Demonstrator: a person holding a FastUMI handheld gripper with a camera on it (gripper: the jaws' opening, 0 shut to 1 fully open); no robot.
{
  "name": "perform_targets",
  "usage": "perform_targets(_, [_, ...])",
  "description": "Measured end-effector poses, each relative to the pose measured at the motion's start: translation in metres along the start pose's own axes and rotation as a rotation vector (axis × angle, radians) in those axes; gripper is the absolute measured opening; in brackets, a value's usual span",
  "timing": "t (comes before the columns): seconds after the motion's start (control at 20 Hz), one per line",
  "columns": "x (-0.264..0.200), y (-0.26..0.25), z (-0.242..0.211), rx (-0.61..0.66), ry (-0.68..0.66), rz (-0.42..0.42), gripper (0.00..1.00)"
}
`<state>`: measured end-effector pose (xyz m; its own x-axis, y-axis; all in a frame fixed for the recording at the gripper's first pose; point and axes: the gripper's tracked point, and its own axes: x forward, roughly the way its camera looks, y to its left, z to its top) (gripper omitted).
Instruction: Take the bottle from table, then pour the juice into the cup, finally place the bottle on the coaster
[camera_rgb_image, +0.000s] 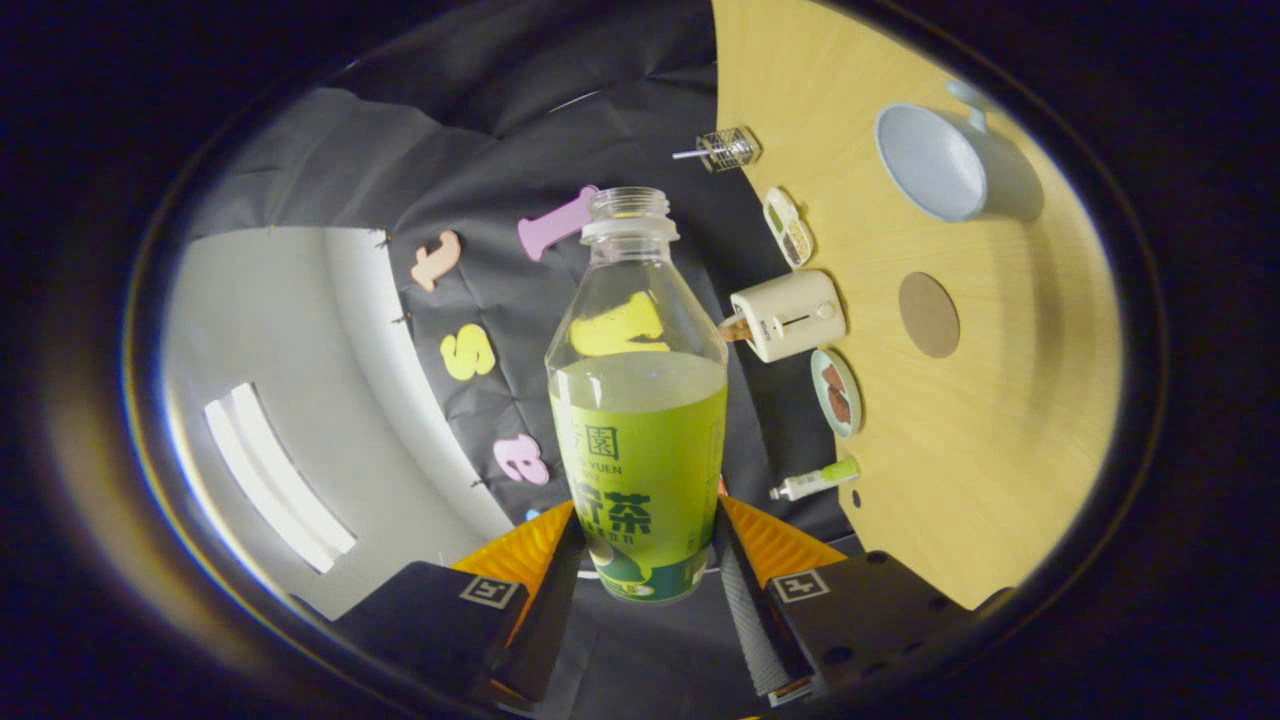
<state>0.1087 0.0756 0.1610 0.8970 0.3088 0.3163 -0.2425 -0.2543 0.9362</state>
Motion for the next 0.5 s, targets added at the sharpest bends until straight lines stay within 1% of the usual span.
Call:
perform_targets(0.1, [-0.002,-0.015,-0.007,-0.140,0.034,-0.085,0.77])
perform_targets(0.3, [-0.010,-0.019,-0.010,-0.422,0.082,-0.157,0.77])
perform_targets(0.5, [-0.022,-0.018,0.000,-0.715,0.106,-0.211,0.77])
